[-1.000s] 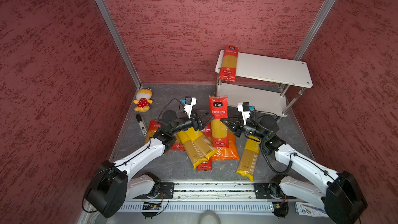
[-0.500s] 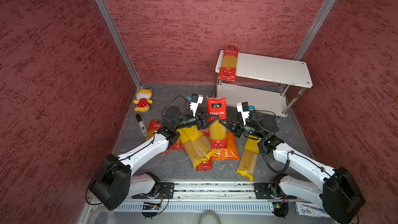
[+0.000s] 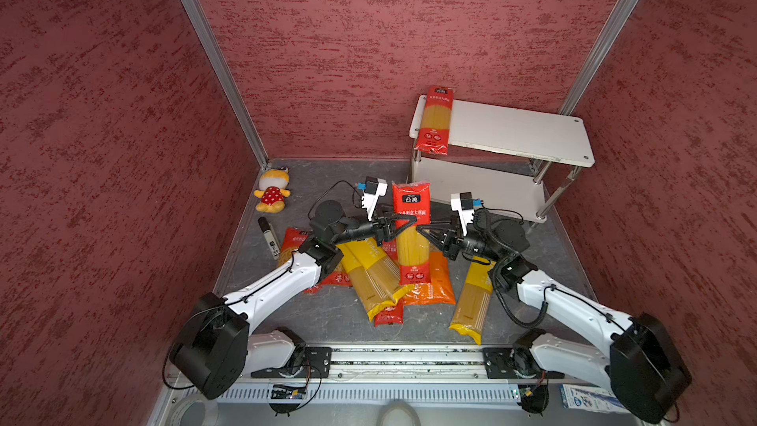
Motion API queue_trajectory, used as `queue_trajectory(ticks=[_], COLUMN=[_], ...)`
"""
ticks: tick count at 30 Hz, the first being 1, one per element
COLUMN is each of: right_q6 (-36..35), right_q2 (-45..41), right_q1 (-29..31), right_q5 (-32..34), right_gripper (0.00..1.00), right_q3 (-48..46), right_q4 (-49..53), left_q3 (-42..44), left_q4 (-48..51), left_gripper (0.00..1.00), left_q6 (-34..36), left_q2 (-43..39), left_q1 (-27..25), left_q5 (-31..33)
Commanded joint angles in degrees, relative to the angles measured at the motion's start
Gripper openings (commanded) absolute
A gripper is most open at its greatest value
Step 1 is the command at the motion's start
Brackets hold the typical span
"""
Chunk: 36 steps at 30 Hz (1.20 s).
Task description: Place and organize the pasta boxes and bags onto the shelf
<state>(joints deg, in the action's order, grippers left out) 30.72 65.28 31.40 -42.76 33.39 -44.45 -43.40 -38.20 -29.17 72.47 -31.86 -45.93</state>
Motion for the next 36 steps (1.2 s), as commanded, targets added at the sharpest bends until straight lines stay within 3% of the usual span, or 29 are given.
queue_trajectory(ticks=[1, 12, 24, 36], right_q6=[1.2, 2.2, 1.4, 0.8], right_q2=[-0.3, -0.1, -0.8, -1.8], right_q1=[0.3, 0.3, 0.3, 0.4], right_q5=[1.5, 2.2, 2.5, 4.1], right_gripper=[0.12, 0.25, 0.66, 0.74], right_q3=[2.2, 1.8, 1.8, -1.4], right_q4=[-6.8, -5.0, 1.3, 9.9], left_q3=[-2.6, -4.2, -5.5, -12.4], left_q4=[-2.3, -3.5, -4.4, -4.8], left_gripper=[0.18, 0.0, 0.0, 0.0], left_q6=[0.1, 0.0, -0.7, -5.6], left_q2=[0.3, -0.7, -1.9, -0.7], left_q1=[-0.4, -0.2, 3.9, 9.6], left_q5=[0.3, 4.1, 6.8, 8.1])
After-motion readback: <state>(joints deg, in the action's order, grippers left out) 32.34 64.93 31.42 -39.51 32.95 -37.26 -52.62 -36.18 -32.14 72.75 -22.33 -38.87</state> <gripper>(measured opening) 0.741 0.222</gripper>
